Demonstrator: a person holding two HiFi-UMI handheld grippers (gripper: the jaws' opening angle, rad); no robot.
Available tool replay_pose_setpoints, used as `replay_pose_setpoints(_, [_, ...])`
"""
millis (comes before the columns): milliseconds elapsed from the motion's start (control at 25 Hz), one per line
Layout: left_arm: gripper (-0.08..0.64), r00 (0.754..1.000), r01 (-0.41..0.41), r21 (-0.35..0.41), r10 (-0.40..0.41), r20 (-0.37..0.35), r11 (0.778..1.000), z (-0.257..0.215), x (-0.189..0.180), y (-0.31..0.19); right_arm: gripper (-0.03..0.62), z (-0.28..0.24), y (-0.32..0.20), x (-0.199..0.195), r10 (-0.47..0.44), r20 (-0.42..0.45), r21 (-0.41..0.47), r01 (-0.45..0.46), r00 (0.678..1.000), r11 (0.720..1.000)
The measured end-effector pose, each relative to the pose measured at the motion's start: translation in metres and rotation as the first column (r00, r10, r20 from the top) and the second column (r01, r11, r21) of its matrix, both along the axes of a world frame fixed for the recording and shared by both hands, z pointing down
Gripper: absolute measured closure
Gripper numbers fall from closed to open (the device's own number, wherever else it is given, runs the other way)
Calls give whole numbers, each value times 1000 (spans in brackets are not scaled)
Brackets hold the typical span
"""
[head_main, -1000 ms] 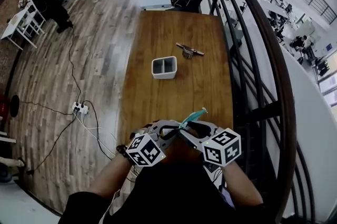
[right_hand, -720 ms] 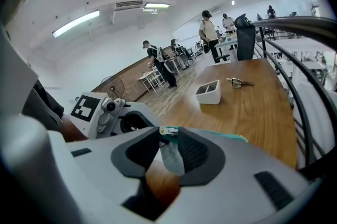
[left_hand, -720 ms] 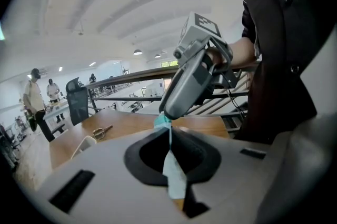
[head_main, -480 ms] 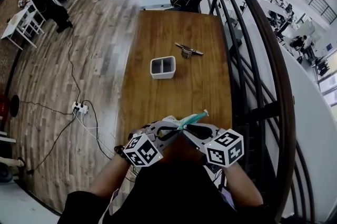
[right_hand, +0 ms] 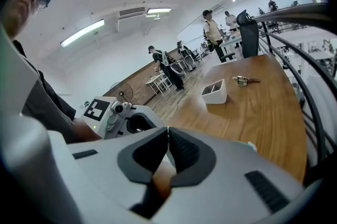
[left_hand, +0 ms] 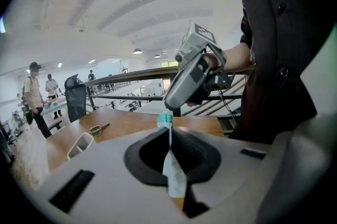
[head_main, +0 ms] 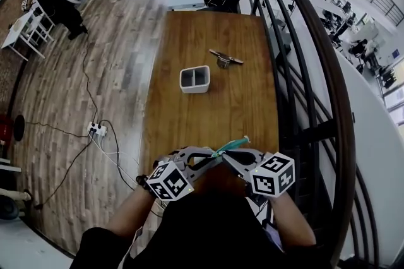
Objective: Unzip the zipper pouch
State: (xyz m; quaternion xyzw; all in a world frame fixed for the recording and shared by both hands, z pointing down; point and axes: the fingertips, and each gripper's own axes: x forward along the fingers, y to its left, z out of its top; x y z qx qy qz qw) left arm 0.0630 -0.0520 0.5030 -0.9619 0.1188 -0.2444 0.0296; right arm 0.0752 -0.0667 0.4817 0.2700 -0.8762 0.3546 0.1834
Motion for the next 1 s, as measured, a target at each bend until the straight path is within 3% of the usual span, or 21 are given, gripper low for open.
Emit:
replay_pose_setpoints(360, [537,996,81,20,-81,-29,996,-3,-6,-12,595,-7,1,-1,56,130,-73,-46,990,996])
replay_pose_setpoints(560, [467,993,110,47,-107,-55,993,-12,-7,-21,595,-13,-7,0,89,163,-88,-76,983,993])
replay_pose_setpoints(1000, [449,996,40,32,-38,-80,999,-20,6,-15,595,-13,-13,7,122,153,-92,-109,981,990])
